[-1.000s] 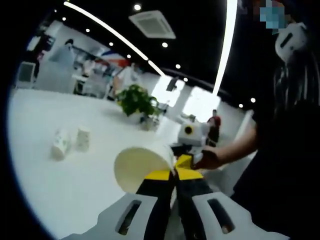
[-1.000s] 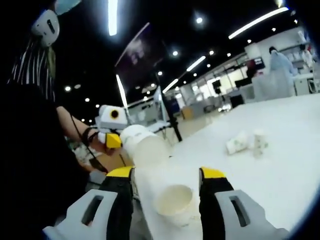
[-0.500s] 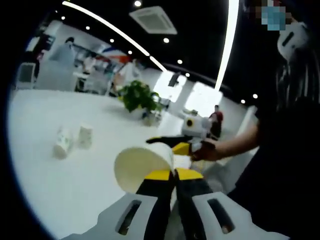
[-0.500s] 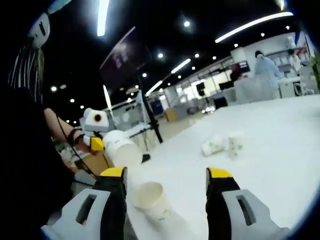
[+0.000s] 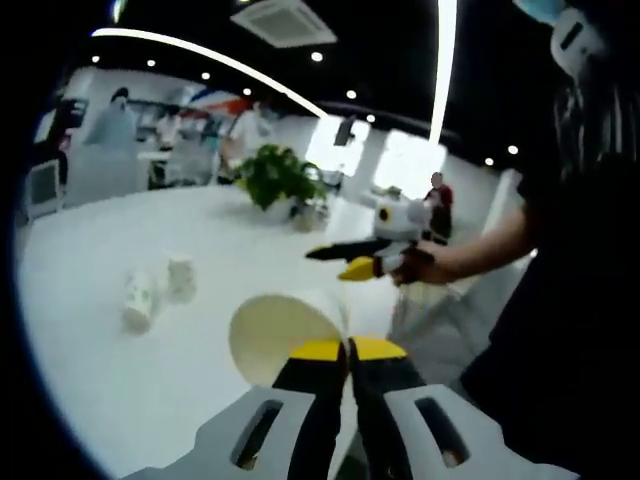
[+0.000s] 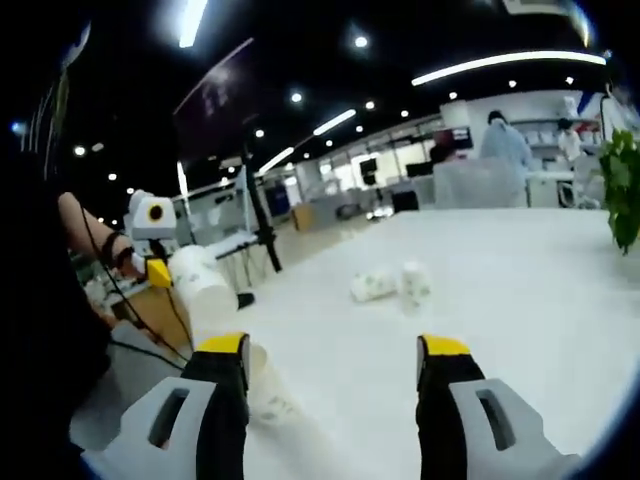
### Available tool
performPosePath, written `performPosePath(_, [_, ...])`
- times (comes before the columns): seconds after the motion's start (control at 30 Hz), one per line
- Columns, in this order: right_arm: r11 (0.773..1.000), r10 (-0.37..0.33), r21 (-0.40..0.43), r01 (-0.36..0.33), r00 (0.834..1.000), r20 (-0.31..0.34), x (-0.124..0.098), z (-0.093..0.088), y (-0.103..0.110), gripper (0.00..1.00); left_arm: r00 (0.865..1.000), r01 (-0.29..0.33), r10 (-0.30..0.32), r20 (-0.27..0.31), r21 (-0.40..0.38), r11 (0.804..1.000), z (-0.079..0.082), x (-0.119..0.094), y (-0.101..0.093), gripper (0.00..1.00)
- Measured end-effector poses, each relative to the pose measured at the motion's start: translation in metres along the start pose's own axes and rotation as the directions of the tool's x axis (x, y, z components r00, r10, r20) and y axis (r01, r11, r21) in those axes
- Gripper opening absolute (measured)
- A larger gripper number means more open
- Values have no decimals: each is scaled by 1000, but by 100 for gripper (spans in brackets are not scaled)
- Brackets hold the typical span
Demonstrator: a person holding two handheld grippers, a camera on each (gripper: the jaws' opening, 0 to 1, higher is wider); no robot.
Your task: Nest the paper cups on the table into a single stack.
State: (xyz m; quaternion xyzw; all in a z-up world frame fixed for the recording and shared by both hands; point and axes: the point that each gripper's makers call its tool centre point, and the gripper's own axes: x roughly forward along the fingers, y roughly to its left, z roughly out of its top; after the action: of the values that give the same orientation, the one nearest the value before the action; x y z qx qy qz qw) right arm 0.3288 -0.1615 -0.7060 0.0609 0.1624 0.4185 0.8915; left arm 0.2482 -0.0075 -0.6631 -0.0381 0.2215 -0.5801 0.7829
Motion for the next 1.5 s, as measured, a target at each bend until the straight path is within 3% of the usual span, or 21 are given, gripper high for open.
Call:
performPosePath(0.37, [997,-69,-38,67,996,-53,-4,-6,-16,69,998,10,-9,-67,6,1000,-10,2,-2,1])
performPosePath(0.6, [998,-67,-12,67,998,-6,-1,2,-14,89,991,11,-4,-131,55,998,-10,-1,1,1])
performPosePath(0.83, [995,-81,-60,78,995,-49,1,-7,-16,97,986,18,-4,-166,83,996,-11,1,3,1])
performPosePath(1.4, [987,-90,-139,81,994,-63,1,-8,-11,98,974,49,-19,-227,127,991,-14,4,1,1])
performPosePath(1.5, [987,-92,-136,83,994,-61,-1,-8,-12,96,964,62,-5,-265,210,976,-15,5,2,1])
